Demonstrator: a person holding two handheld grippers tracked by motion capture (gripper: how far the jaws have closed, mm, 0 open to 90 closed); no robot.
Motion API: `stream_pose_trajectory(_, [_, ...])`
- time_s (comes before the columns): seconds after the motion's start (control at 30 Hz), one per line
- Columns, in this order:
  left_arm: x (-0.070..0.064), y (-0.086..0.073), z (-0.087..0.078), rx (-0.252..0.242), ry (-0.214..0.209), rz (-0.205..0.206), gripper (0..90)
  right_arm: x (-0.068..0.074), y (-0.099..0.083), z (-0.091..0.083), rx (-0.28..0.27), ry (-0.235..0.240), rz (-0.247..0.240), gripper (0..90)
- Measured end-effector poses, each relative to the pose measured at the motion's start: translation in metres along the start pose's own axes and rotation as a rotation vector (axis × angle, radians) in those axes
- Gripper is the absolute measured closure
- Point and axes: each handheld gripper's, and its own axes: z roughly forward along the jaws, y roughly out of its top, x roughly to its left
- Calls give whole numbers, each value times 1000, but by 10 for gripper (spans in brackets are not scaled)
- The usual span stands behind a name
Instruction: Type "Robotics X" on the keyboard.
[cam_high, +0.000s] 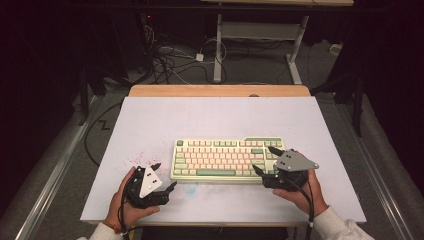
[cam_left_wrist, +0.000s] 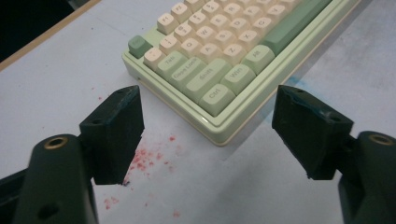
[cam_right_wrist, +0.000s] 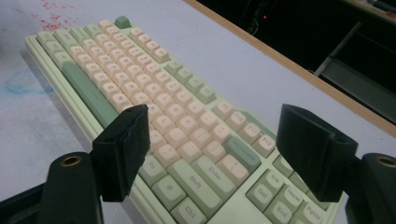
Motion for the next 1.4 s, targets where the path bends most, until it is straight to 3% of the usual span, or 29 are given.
stream_pose_trajectory(0.17, [-1,9,2,3,-10,2,351,3,-9,-8,2,0,2,266])
stream_pose_trajectory(0.33, [8,18,2,-15,-44,-50,597,3,-17,-15,14,-4,10,266])
stream_pose_trajectory(0.47, [13,27,4,-12,-80,-59,754,3,-25,-19,35,-9,14,265])
stream_pose_trajectory(0.57, [15,34,7,2,-101,-59,824,5,-29,-21,47,-12,8,265])
stream_pose_trajectory(0.63, [13,39,10,34,-113,-27,869,5,-31,-22,50,-14,12,265])
stream_pose_trajectory(0.67, [13,42,12,49,-108,-4,870,5,-32,-22,49,-11,15,265])
stream_pose_trajectory(0.8, [8,53,23,98,-141,20,871,6,-31,-21,51,-10,0,264])
stream_pose_trajectory(1.03, [7,70,41,106,-199,14,871,6,-30,-19,52,-6,-2,263])
stream_pose_trajectory(1.4, [-4,87,71,142,-252,45,871,5,-32,-19,54,-6,-3,262])
